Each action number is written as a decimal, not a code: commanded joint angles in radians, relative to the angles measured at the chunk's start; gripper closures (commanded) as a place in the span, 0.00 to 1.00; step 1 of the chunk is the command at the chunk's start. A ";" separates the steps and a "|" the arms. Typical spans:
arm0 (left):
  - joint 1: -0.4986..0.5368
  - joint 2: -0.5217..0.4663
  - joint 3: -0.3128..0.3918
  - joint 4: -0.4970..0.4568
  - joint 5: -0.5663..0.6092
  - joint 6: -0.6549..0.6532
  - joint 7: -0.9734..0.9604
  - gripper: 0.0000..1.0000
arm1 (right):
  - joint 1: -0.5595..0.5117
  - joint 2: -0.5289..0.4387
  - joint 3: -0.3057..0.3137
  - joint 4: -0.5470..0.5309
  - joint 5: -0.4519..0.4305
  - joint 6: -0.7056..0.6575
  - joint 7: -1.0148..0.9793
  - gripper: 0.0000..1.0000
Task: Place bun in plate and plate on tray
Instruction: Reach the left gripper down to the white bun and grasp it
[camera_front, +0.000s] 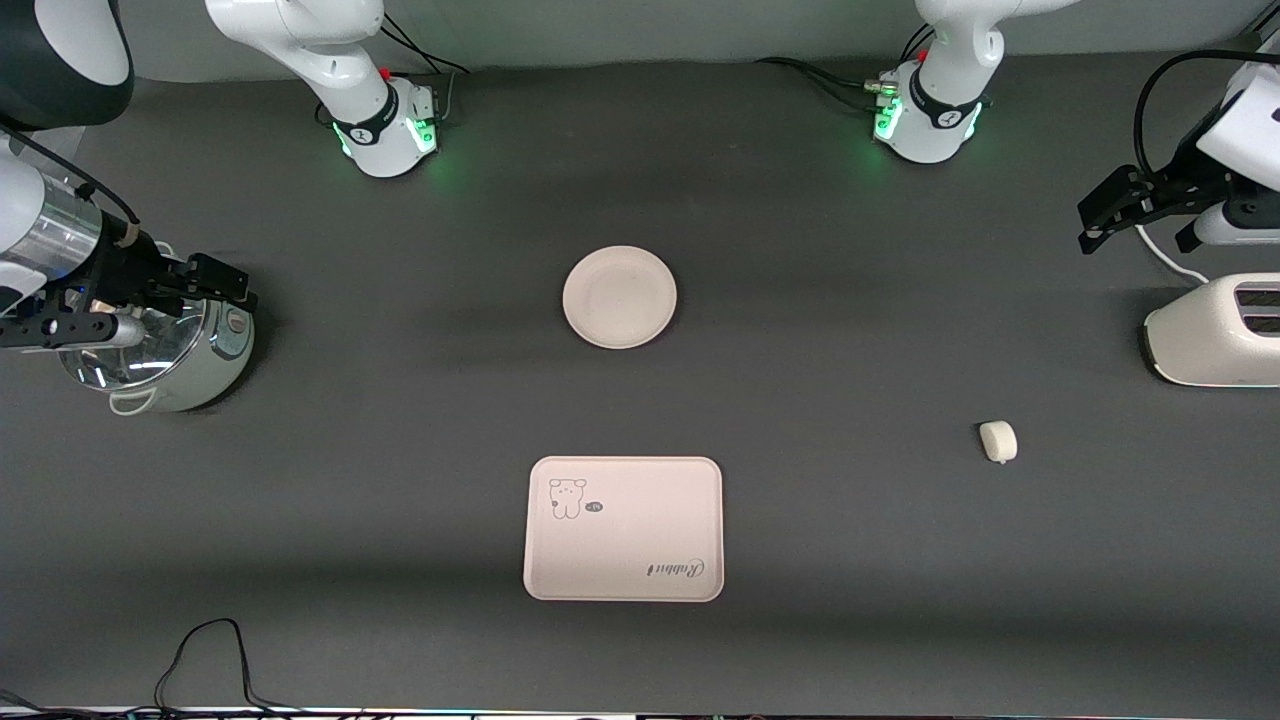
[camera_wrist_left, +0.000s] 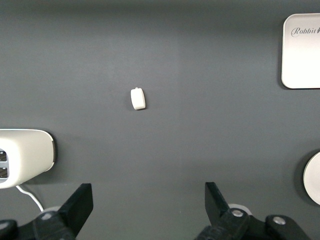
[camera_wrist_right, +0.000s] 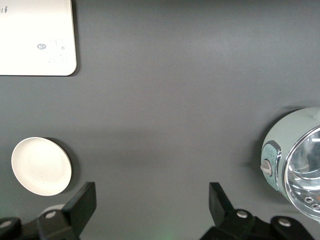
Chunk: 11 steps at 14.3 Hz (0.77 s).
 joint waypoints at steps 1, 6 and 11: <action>0.003 0.000 0.001 -0.006 -0.007 0.003 0.011 0.00 | 0.010 0.011 -0.009 0.036 -0.011 -0.024 -0.011 0.00; 0.000 0.162 0.001 -0.006 0.019 0.071 -0.001 0.00 | 0.010 0.011 -0.009 0.041 -0.011 -0.029 -0.009 0.00; 0.006 0.428 0.004 -0.016 0.074 0.366 -0.024 0.01 | 0.004 0.008 -0.011 0.041 -0.011 -0.033 0.000 0.00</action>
